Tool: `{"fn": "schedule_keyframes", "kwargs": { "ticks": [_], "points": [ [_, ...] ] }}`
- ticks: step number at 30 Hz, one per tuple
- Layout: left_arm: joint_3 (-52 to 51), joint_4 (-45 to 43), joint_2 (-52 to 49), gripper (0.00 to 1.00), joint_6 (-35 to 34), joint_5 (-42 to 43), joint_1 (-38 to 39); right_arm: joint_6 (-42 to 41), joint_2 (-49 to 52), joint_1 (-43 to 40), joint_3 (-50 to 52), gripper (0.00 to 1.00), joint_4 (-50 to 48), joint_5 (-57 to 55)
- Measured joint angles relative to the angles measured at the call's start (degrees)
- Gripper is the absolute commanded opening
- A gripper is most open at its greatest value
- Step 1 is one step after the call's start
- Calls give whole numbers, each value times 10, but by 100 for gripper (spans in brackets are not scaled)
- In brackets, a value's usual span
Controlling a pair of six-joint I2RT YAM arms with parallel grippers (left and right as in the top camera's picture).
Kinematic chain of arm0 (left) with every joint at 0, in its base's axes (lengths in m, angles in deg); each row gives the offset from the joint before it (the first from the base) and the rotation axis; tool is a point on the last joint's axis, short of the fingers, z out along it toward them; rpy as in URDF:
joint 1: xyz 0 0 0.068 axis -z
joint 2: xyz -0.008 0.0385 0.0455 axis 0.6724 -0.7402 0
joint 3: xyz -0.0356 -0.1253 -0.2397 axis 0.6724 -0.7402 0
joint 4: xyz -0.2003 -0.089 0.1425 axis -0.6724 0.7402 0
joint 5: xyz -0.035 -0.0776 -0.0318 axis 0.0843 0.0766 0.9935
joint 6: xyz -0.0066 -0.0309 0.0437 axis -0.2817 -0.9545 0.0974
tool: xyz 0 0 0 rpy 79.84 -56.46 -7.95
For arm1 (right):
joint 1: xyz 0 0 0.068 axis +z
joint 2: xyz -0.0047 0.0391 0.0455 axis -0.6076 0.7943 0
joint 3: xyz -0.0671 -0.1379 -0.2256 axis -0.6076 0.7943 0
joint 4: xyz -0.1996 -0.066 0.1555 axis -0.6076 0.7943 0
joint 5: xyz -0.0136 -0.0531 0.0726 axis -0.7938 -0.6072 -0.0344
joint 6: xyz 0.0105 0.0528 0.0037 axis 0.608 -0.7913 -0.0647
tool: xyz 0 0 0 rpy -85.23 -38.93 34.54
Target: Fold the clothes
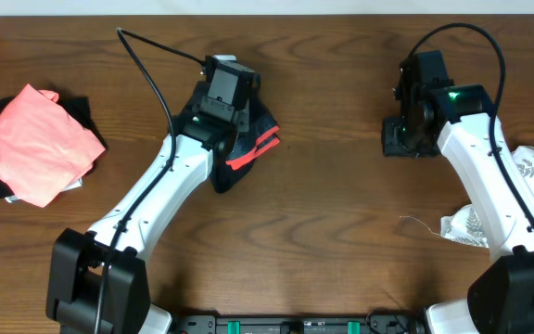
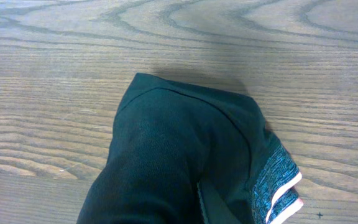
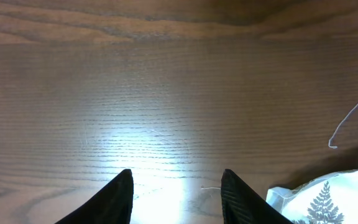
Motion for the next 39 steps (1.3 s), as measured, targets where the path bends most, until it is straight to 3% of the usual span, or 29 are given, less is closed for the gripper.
{"fn": "schedule_keyframes", "kwargs": {
  "ticks": [11,15,19,31,39],
  "points": [
    [0,5,-1,17,0,0,0,0,0,0,0,45,0,8],
    [0,6,-1,49,5,-2,0,4,0,0,0,45,0,21],
    [0,5,-1,58,2,-6,0,7,0,0,0,45,0,26],
    [0,37,35,65,12,-7,-7,11,0,0,0,45,-1,30],
    [0,111,48,66,-43,26,-105,12,0,0,0,46,-2,30]
  ]
}}
